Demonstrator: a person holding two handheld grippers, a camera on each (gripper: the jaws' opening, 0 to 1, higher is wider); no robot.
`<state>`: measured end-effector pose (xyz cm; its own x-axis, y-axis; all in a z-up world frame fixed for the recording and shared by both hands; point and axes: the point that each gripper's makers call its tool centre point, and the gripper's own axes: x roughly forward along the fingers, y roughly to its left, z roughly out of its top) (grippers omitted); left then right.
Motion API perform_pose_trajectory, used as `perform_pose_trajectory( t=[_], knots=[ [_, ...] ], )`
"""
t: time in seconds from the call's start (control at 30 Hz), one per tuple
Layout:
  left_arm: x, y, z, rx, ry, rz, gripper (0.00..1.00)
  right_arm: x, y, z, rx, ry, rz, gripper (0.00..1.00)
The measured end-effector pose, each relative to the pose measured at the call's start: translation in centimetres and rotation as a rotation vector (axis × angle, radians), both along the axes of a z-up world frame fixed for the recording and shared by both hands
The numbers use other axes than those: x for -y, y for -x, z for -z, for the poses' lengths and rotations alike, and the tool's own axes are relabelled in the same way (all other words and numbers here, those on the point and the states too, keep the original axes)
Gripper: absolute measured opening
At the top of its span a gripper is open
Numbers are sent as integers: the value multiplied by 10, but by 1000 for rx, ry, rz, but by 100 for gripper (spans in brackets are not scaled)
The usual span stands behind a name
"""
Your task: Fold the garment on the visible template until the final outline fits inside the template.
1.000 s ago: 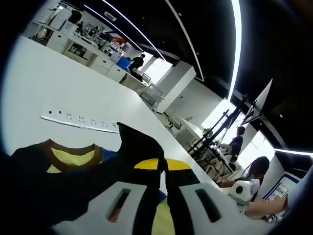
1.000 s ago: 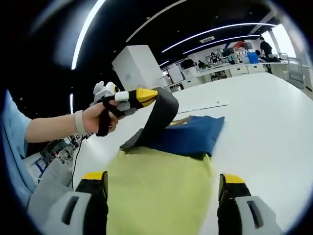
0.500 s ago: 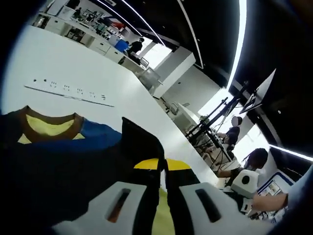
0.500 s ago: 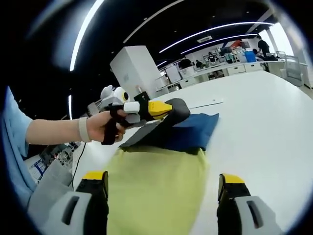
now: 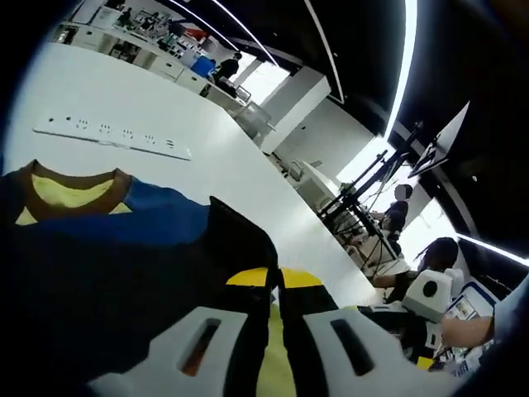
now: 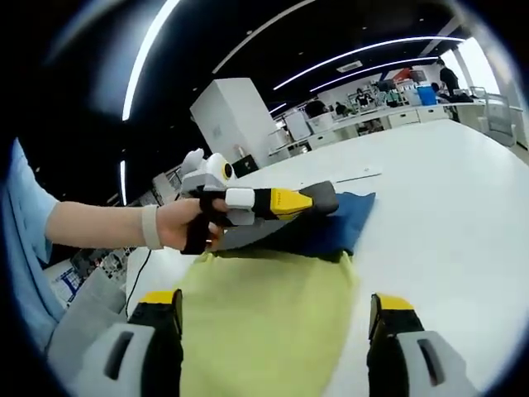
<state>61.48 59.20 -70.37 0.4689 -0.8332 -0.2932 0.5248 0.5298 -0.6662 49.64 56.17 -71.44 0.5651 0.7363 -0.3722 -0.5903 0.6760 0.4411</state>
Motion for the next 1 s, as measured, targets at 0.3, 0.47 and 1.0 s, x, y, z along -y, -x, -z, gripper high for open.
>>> perform_pose_trajectory(
  t=[0.3, 0.47, 1.0],
  knots=[
    [3, 3, 0, 38, -17, 23, 33, 2, 1, -1, -5, -16, 13, 94],
    [3, 4, 3, 88, -64, 58, 46, 2, 0, -2, 2, -12, 12, 95],
    [-13, 15, -1, 154, -150, 112, 74, -3, 1, 0, 9, 22, -13, 97]
  ],
)
